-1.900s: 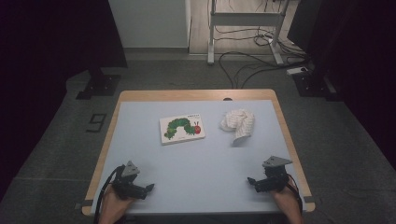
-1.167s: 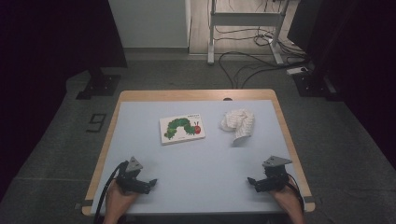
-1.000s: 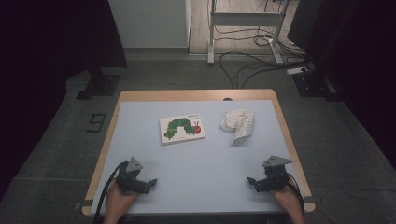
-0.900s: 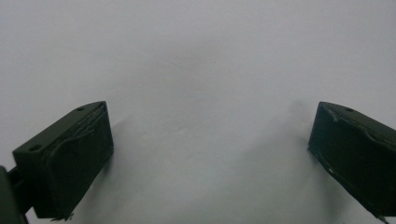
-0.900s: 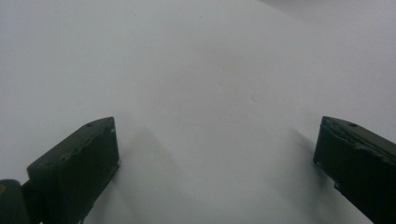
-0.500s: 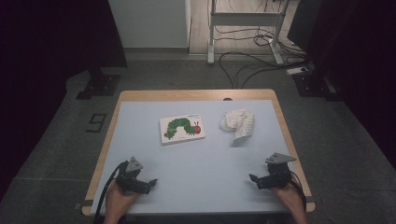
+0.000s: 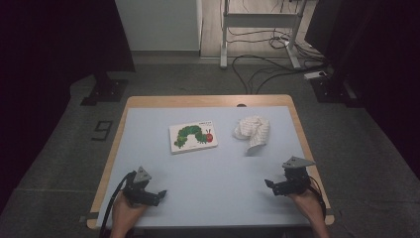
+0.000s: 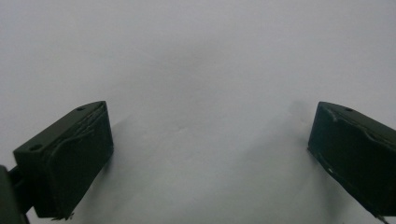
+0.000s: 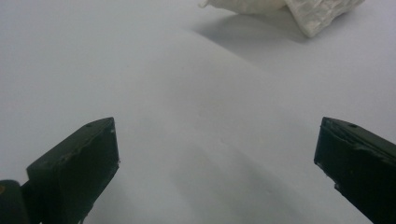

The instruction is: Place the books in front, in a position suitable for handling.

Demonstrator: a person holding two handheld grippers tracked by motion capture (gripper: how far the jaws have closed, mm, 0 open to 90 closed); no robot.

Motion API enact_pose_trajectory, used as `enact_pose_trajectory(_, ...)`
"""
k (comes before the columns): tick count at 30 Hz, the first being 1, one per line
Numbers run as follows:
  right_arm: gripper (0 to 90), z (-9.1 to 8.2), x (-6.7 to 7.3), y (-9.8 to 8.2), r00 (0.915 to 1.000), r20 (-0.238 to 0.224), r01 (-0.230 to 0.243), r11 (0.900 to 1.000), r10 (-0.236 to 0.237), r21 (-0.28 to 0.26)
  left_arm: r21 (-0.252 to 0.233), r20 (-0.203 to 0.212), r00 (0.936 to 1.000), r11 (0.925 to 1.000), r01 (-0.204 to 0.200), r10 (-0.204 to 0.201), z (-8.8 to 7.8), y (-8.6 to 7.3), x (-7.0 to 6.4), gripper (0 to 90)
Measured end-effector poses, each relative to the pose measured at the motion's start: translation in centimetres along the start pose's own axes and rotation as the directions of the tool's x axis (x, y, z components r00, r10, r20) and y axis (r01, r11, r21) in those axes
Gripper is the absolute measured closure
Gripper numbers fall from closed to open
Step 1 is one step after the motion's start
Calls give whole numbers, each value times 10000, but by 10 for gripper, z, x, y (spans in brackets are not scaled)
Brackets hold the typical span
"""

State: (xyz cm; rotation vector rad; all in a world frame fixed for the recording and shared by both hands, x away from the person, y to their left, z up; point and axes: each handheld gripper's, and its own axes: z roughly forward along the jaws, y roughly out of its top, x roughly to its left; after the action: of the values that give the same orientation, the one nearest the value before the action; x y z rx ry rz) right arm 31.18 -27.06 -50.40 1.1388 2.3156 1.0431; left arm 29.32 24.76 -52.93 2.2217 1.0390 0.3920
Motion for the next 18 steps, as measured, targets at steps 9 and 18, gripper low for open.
enact_pose_trajectory(9,0,5,-7,12,9999,147,-81,9999,82,-82,0,0,10000,10000,2,-2,0,0,0,0)
enact_pose_trajectory(18,0,18,-16,32,9993,286,-246,9994,253,-238,-5,-11,10000,10000,6,-6,0,0,0,0)
